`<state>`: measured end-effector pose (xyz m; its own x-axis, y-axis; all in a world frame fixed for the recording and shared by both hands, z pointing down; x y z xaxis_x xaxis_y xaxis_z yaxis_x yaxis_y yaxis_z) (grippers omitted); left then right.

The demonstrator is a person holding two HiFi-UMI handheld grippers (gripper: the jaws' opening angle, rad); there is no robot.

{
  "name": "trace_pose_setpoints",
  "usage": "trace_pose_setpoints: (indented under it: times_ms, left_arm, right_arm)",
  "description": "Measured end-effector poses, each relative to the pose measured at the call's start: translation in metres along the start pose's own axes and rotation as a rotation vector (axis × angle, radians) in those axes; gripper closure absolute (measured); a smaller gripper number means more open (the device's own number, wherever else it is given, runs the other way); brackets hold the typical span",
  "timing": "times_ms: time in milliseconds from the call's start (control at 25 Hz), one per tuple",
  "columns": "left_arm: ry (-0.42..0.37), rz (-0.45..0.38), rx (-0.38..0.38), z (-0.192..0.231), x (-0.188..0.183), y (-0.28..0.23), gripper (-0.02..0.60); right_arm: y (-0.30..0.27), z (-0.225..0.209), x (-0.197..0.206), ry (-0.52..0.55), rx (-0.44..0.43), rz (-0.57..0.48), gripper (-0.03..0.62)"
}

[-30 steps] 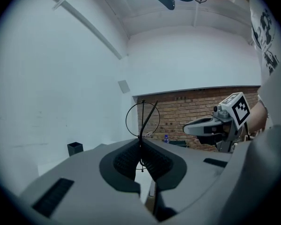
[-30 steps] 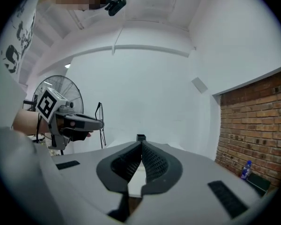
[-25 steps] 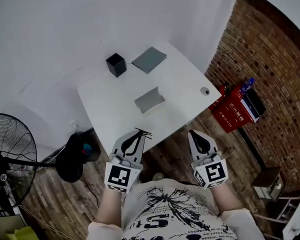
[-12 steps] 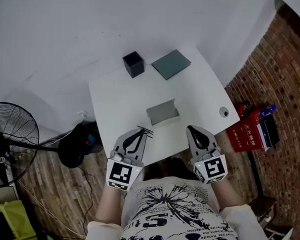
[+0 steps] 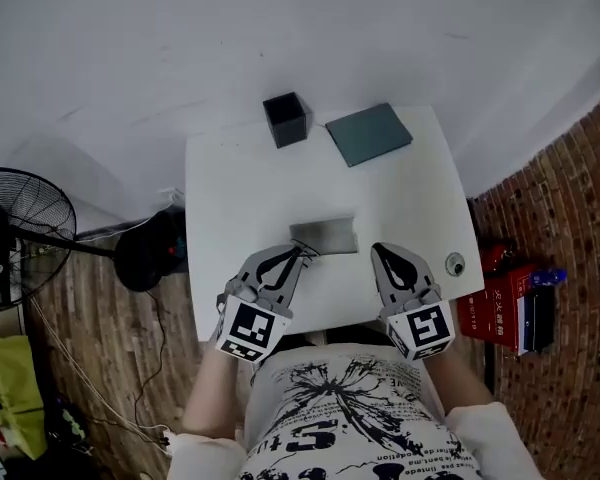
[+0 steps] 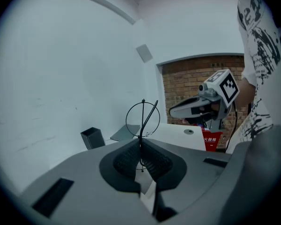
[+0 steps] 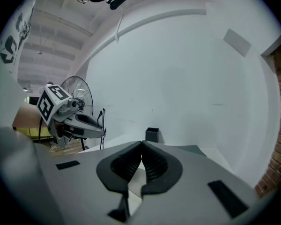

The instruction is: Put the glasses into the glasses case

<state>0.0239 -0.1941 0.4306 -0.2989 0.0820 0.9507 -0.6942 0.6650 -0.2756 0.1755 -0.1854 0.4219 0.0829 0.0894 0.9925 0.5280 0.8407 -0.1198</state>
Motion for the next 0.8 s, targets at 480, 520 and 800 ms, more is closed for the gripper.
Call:
trace_pose_setpoints:
  times_ms: [480, 520, 800]
  left_arm:
    - [-0.093, 0.313, 0.078, 0.000, 0.066, -0.077, 0.565]
    - [-0.115, 0.336, 0.095, 0.000, 0.070, -0.083, 0.565]
    - [-0.291, 0.504, 0.240, -0.007, 0.100, -0.120, 0.565]
  right_arm:
    - [-0.031, -0.048, 0.057, -0.072, -0.105, 0.068, 0.579]
    - [-0.032, -0.051, 0.061, -0.074, -0.110, 0.072, 0.579]
    - [-0.041, -0.070, 0.083, -0.113, -0.102, 0.106, 0.579]
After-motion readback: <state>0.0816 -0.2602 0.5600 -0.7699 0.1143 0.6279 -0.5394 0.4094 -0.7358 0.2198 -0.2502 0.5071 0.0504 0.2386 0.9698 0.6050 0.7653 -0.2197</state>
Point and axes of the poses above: the fingertips, and each gripper's own axes: y backward along the fingers, z to its left, x out of its underside, the point moved 3 cm from there along y, backward along the fingers, and after that the axes turned 8 degrees about -z, right-handed, at the moved point
